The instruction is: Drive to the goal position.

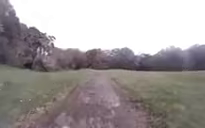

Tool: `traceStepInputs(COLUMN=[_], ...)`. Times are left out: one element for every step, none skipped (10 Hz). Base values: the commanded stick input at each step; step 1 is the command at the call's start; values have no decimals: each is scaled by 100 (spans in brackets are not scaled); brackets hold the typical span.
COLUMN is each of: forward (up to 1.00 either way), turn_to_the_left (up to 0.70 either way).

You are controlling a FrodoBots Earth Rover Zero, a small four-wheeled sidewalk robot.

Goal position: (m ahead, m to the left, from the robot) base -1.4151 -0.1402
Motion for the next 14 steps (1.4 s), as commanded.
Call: traceStepInputs(forward=[85,85,85,85,85,85,85,85,85,85,85,85,85,85], turn_to_the_left=[0,0,0,0,0,0,0,0,0,0,0,0,0,0])
